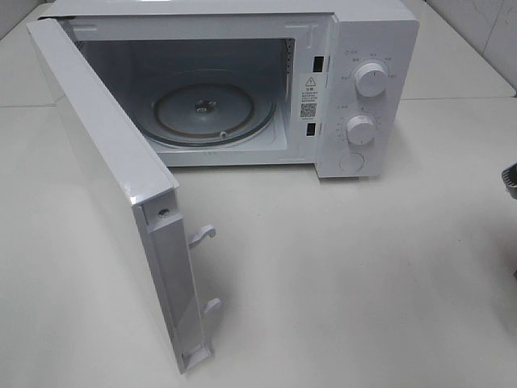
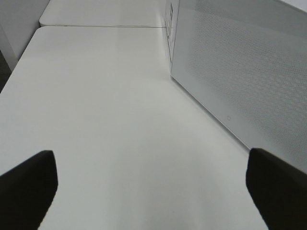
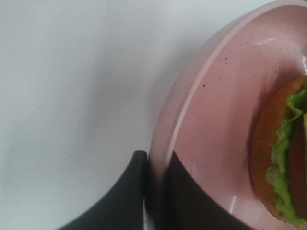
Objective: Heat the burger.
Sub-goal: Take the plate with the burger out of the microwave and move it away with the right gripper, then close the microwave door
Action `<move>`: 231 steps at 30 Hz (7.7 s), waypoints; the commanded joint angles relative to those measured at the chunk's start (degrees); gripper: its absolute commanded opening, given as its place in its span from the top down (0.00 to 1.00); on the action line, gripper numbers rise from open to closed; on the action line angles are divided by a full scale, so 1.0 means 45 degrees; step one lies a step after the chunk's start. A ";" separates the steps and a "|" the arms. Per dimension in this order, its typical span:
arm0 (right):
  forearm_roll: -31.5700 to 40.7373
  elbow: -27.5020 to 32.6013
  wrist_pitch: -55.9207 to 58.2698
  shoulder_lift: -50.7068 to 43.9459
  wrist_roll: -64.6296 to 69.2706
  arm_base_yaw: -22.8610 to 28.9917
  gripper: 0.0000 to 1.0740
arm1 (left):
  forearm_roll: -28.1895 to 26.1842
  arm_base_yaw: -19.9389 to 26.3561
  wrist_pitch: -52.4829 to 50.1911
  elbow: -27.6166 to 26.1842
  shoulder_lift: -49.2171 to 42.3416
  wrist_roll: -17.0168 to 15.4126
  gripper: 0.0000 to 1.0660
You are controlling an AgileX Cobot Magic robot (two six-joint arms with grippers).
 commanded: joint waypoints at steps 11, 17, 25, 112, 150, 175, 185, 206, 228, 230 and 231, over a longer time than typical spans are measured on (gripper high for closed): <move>-0.1681 -0.0242 -0.0598 0.1426 0.0611 -0.1451 0.99 | 0.0013 0.0025 -0.0013 0.0038 -0.0051 -0.0013 0.06; -0.1910 -0.0242 -0.0789 0.1426 0.0713 -0.2101 0.99 | 0.0013 0.0025 -0.0013 0.0038 -0.0051 -0.0013 0.06; -0.1910 -0.0280 -0.0891 0.2521 0.1006 -0.2317 0.99 | 0.0013 0.0025 -0.0013 0.0038 -0.0051 -0.0013 0.06; 1.3038 -0.1553 0.5781 -1.4910 -0.9447 -0.2292 0.26 | 0.0013 0.0025 -0.0013 0.0038 -0.0051 -0.0013 0.06; 1.2363 -0.0433 0.5233 -1.7545 -0.9040 -0.2292 0.51 | 0.0013 0.0025 -0.0013 0.0038 -0.0038 -0.0013 0.06; 1.2363 -0.0433 0.5233 -1.7545 -0.9040 -0.2292 0.57 | 0.0038 0.0025 -0.0013 0.0038 -0.0038 -0.0025 0.06; 1.2363 -0.0433 0.5233 -1.7545 -0.9040 -0.2292 0.57 | 0.0013 0.0025 -0.1642 -0.0369 0.0242 -0.0064 0.06; 1.2350 -0.0433 0.5233 -1.7545 -0.9040 -0.2292 0.57 | -0.0777 0.0025 -1.2109 0.2623 0.5437 -0.0267 0.91; 1.2350 -0.0433 0.5233 -1.7545 -0.9040 -0.2292 0.57 | 0.2572 0.0025 -2.4293 0.4189 1.5406 -0.3591 1.00; 1.2350 -0.0433 0.5233 -1.7545 -0.9040 -0.2292 0.57 | 0.2648 0.0025 -2.4917 0.4176 1.6068 -0.3591 1.00; 1.2350 -0.0433 0.5233 -1.7545 -0.9040 -0.2292 0.57 | 0.3069 0.0025 -2.5898 0.4036 1.7354 -0.3616 1.00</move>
